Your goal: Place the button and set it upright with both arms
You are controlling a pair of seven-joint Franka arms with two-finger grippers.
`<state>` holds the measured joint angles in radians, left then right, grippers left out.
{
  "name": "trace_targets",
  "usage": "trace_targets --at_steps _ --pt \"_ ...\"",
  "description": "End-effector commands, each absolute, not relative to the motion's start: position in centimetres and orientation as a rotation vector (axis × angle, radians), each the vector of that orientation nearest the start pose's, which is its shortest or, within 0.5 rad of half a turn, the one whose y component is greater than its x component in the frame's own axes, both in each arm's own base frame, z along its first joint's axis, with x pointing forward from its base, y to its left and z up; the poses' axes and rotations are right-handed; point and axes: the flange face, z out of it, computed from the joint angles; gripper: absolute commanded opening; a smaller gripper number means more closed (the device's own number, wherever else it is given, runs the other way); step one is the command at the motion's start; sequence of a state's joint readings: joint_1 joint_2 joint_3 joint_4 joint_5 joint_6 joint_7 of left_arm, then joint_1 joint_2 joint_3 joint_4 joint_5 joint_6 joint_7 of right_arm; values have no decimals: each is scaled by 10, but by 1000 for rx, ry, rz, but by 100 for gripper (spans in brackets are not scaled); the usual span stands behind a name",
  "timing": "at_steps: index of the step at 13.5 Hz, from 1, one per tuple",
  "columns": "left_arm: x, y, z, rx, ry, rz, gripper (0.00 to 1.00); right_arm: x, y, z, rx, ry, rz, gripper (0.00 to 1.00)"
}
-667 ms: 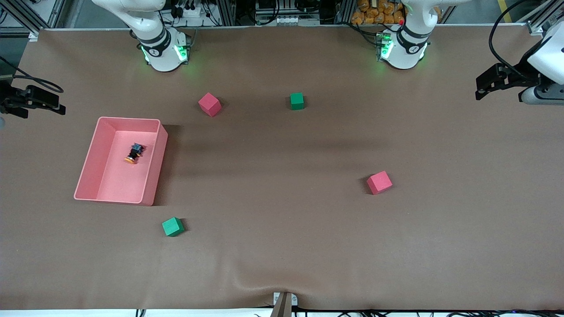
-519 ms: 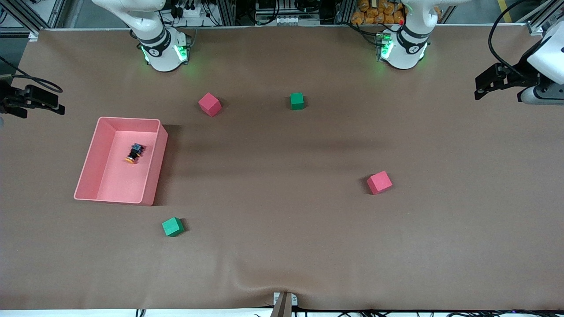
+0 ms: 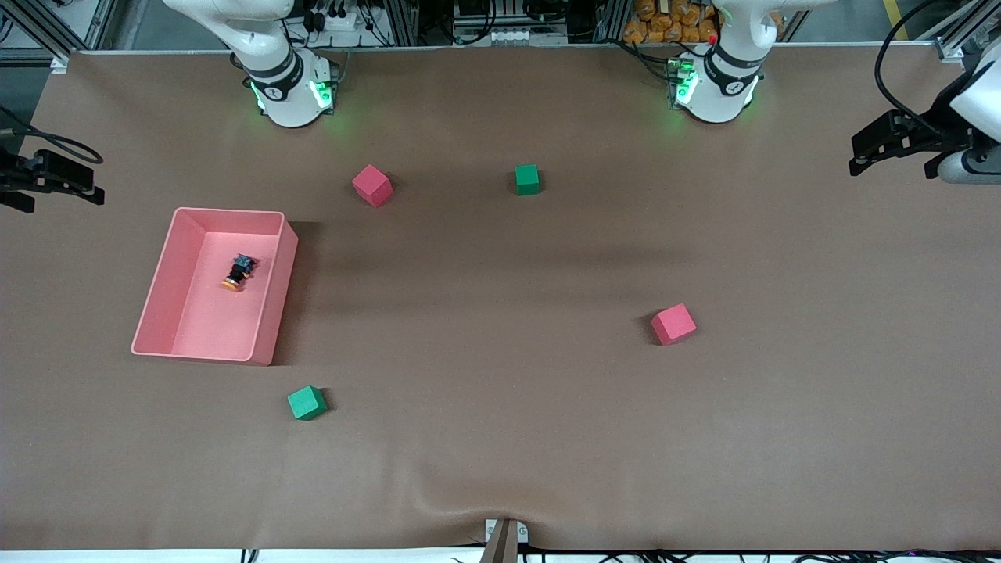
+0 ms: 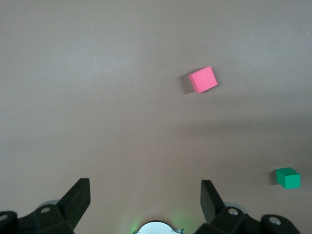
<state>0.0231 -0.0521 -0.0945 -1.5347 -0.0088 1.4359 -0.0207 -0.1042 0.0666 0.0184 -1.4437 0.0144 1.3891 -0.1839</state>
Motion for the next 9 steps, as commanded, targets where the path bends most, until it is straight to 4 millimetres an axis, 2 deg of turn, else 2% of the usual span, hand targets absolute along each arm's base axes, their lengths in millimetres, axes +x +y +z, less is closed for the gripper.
trace_targets --at_steps 1,9 --pt "517 -33 661 -3164 98 86 100 552 -52 634 -3103 -164 186 100" --pt "517 -31 661 -3164 96 86 100 556 -54 625 -3099 -161 207 100"
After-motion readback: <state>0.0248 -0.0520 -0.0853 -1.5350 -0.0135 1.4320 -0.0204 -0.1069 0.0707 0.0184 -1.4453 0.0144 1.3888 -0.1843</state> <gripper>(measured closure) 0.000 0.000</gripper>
